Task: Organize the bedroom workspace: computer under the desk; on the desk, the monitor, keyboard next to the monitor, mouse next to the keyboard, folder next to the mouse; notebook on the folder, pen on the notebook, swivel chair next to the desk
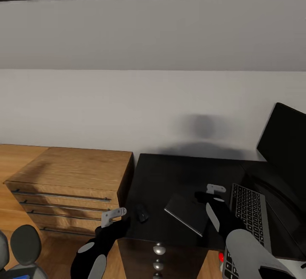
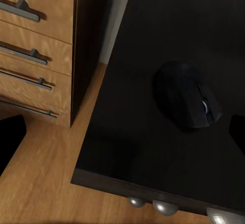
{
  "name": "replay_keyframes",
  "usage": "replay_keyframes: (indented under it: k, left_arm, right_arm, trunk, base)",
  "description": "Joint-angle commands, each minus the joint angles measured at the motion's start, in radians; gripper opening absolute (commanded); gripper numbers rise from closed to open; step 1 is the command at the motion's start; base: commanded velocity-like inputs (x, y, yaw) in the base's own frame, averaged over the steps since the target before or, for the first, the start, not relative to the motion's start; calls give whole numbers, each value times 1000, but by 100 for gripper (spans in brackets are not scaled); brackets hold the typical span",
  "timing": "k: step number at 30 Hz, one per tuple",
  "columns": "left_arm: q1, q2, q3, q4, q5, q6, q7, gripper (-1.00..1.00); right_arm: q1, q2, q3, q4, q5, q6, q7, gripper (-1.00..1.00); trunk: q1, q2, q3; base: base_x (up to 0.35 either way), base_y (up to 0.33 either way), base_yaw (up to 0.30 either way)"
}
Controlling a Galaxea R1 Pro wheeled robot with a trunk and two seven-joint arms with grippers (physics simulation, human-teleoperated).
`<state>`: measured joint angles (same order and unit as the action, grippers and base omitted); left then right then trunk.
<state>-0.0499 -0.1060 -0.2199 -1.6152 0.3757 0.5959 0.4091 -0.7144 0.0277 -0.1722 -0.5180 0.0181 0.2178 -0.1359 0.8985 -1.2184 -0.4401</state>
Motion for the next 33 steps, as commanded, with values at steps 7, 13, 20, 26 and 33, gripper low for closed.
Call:
replay_keyframes:
  k: [7,13,20,26,33]
  left_arm:
    - [-1,0,-1,-1,11,3,9,100]
    - [-1,0,4,-2,13,4,10,100]
    - [-1,0,5,-3,14,3,10,100]
    - [-1,-1,4,-3,14,2,10,100]
    - [-1,-1,4,-3,14,2,10,100]
  right_arm:
    - [0,2,-3,-1,2,12,-1,100]
    - [0,1,-3,2,3,16,-2,100]
    - [0,1,-2,2,4,49,-2,100]
    - [0,1,-2,3,3,82,-2,100]
    - [0,1,-3,3,3,88,-2,100]
  trunk:
    - [0,-1,-1]
    - [0,-1,-1]
    - [0,-1,-1]
    - [0,-1,-1]
    - [0,-1,-1]
  base:
    - [0,0,0]
    - [0,0,0]
    - [0,0,0]
    - [0,0,0]
    - [0,0,0]
